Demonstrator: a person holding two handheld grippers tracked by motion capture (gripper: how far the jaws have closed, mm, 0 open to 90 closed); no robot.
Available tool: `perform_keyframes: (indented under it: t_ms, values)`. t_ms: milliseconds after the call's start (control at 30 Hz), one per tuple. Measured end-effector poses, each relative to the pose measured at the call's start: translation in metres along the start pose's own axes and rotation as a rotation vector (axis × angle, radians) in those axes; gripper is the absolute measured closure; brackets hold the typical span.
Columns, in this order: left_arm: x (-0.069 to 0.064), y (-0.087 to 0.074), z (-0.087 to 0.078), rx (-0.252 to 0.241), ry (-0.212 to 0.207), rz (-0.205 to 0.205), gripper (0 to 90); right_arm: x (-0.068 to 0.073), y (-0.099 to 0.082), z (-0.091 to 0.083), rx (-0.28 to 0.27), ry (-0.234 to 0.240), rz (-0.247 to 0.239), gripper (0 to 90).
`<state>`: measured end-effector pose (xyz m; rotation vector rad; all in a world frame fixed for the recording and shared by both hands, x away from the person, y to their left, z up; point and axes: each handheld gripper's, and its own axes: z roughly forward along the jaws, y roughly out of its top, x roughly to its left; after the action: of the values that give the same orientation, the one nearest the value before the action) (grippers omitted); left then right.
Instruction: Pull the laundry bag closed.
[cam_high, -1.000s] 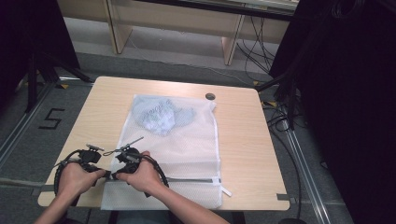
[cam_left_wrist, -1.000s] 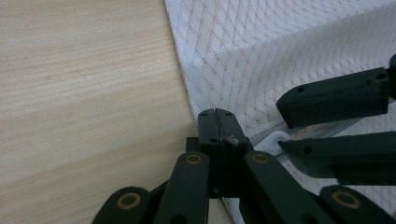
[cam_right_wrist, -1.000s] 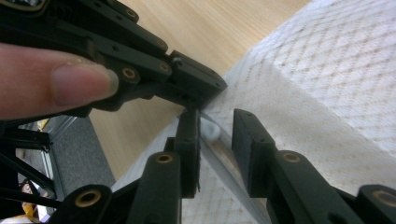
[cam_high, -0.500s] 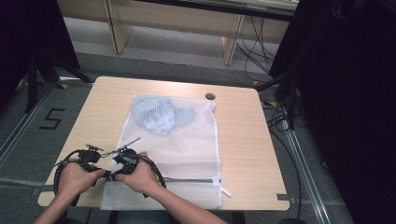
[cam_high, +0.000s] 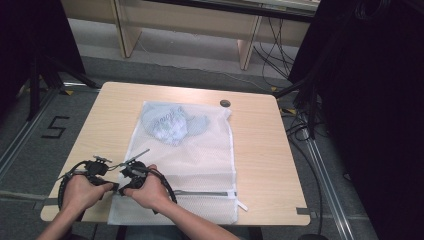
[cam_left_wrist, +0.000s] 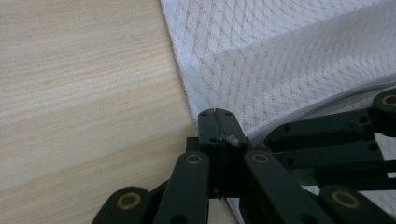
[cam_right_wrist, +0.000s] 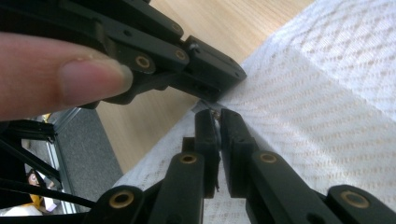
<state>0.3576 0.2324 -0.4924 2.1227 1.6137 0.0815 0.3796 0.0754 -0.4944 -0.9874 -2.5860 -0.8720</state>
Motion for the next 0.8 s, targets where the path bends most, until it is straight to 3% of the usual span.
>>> perform_keyframes:
  t_ms: [200, 300, 333, 367, 400, 500, 600, 700, 800]
  values:
    - [-0.003, 0.000, 0.000, -0.002, 0.006, 0.005, 90.0, 0.000, -0.001, -0.003, -0.003, -0.026, 0.025, 87.0]
    - [-0.003, 0.000, 0.000, -0.004, 0.007, 0.006, 90.0, -0.002, -0.002, -0.003, -0.032, 0.008, 0.037, 87.0]
    - [-0.003, -0.001, 0.000, -0.004, 0.004, 0.005, 90.0, -0.001, -0.002, -0.006, -0.007, -0.033, 0.036, 87.1]
    - [-0.003, -0.001, 0.000, -0.006, 0.003, 0.006, 90.0, -0.001, -0.002, -0.006, -0.006, -0.032, 0.040, 87.1]
    - [-0.003, -0.001, 0.000, -0.006, 0.003, 0.006, 90.0, -0.002, -0.003, -0.007, -0.006, -0.037, 0.018, 87.1]
    - [-0.002, 0.000, 0.000, -0.004, 0.002, 0.007, 90.0, 0.000, -0.003, -0.010, -0.008, -0.038, 0.037, 87.0]
    - [-0.001, -0.001, 0.000, -0.005, -0.005, 0.004, 90.0, 0.001, -0.003, -0.013, -0.005, -0.033, 0.026, 87.0]
    - [-0.001, -0.001, 0.000, 0.002, -0.002, 0.019, 90.0, 0.002, -0.003, -0.013, -0.013, -0.063, -0.007, 87.0]
    - [-0.001, -0.001, 0.000, -0.006, -0.004, 0.006, 90.0, 0.003, -0.005, -0.013, -0.018, -0.068, -0.003, 87.0]
